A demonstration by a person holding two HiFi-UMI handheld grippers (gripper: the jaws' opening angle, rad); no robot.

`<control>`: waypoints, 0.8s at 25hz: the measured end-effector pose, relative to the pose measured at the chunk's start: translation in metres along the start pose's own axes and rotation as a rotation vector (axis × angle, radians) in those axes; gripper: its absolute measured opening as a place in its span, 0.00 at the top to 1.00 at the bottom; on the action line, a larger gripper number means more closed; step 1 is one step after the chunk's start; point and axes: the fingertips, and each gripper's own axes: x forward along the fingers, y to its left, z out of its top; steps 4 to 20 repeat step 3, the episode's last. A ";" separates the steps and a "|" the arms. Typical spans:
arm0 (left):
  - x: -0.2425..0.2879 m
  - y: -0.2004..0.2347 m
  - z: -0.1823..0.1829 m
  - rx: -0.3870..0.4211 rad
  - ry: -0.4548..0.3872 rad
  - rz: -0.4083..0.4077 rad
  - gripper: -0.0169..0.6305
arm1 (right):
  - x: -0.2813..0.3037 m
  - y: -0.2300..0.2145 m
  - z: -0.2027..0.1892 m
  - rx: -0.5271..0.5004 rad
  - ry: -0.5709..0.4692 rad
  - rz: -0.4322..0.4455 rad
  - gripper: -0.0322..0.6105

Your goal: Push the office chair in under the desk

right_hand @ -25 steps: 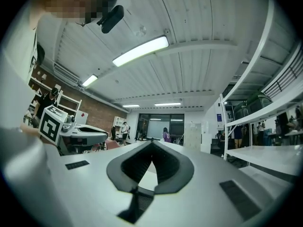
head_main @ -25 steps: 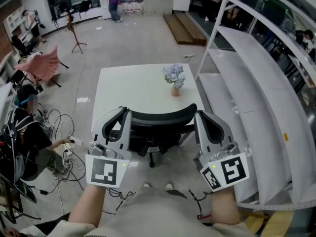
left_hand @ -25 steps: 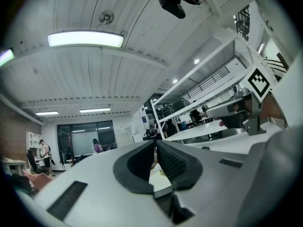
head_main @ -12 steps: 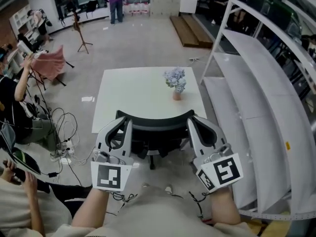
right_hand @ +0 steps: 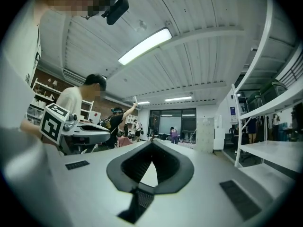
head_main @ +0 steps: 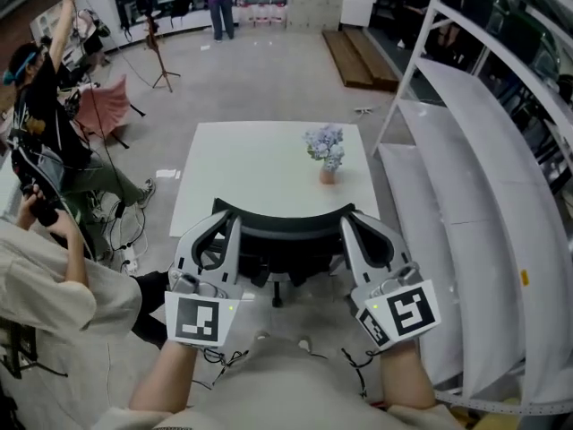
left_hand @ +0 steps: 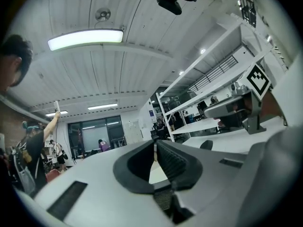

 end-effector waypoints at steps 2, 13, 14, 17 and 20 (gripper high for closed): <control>0.002 -0.001 0.000 0.004 0.000 0.001 0.94 | 0.000 -0.002 -0.002 0.002 0.000 0.003 0.94; 0.003 -0.001 0.000 0.007 0.000 0.001 0.94 | 0.001 -0.002 -0.002 0.002 0.000 0.005 0.94; 0.003 -0.001 0.000 0.007 0.000 0.001 0.94 | 0.001 -0.002 -0.002 0.002 0.000 0.005 0.94; 0.003 -0.001 0.000 0.007 0.000 0.001 0.94 | 0.001 -0.002 -0.002 0.002 0.000 0.005 0.94; 0.003 -0.001 0.000 0.007 0.000 0.001 0.94 | 0.001 -0.002 -0.002 0.002 0.000 0.005 0.94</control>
